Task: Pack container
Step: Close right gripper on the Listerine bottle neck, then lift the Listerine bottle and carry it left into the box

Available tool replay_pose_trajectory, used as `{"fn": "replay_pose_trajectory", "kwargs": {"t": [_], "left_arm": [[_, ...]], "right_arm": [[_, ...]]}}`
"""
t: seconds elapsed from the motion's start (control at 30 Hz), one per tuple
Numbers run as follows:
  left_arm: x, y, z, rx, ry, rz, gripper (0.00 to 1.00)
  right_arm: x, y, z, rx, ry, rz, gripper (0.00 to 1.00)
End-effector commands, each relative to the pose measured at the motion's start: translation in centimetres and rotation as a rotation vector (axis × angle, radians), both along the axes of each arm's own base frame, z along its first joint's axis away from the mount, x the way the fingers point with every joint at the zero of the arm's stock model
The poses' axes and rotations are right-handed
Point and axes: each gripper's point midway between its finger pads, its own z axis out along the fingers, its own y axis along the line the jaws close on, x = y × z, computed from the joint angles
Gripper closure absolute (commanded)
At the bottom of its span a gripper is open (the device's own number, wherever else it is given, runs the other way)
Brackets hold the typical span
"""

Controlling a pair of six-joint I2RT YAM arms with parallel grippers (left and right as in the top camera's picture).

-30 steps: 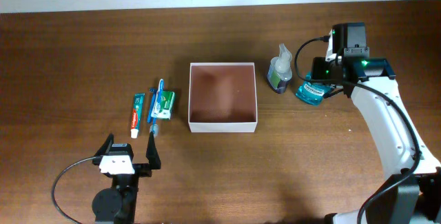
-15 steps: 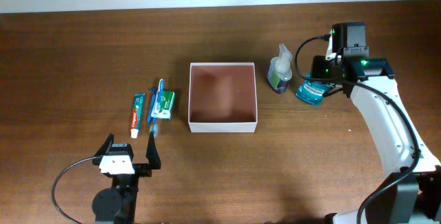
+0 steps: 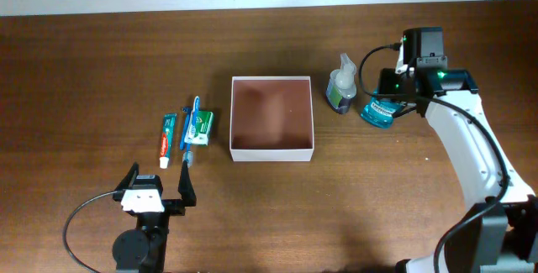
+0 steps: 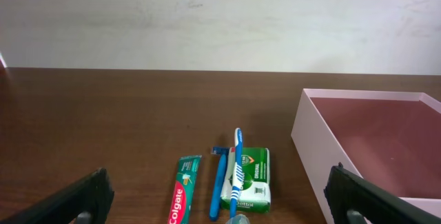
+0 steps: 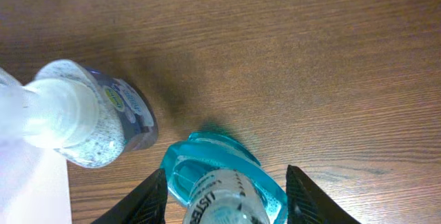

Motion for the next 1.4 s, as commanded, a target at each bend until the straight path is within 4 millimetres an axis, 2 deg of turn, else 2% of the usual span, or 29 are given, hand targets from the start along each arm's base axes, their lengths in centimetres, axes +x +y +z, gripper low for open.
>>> {"fn": "replay_pose_trajectory", "kwargs": {"t": [0.0, 0.2, 0.4, 0.63, 0.73, 0.83, 1.13, 1.37], "left_arm": [[0.0, 0.2, -0.2, 0.019, -0.002, 0.010, 0.01], [0.0, 0.2, -0.2, 0.019, -0.002, 0.010, 0.01], [0.0, 0.2, -0.2, 0.019, -0.002, 0.010, 0.01], [0.0, 0.2, -0.2, 0.019, -0.002, 0.010, 0.00], [0.0, 0.2, -0.2, 0.019, -0.002, 0.010, 0.01], [0.0, 0.2, -0.2, 0.019, -0.002, 0.010, 0.01], [0.0, 0.2, -0.2, 0.019, -0.002, 0.010, 0.00], [0.0, 0.2, -0.2, 0.019, -0.002, 0.010, 0.01]], "right_arm": [[0.6, 0.0, 0.2, -0.005, -0.008, -0.011, 0.53], [0.5, 0.0, 0.1, -0.005, -0.003, -0.011, 0.55], [0.4, 0.0, 0.1, -0.005, 0.001, -0.011, 0.69], [0.3, 0.0, 0.1, -0.005, 0.004, -0.012, 0.73], [0.3, 0.0, 0.2, -0.005, -0.001, -0.011, 0.81], [0.3, 0.0, 1.2, -0.005, -0.027, -0.011, 0.87], [-0.9, 0.3, 4.1, -0.019, -0.076, 0.025, 0.87], [-3.1, 3.4, 6.8, -0.019, -0.078, 0.110, 0.87]]}}
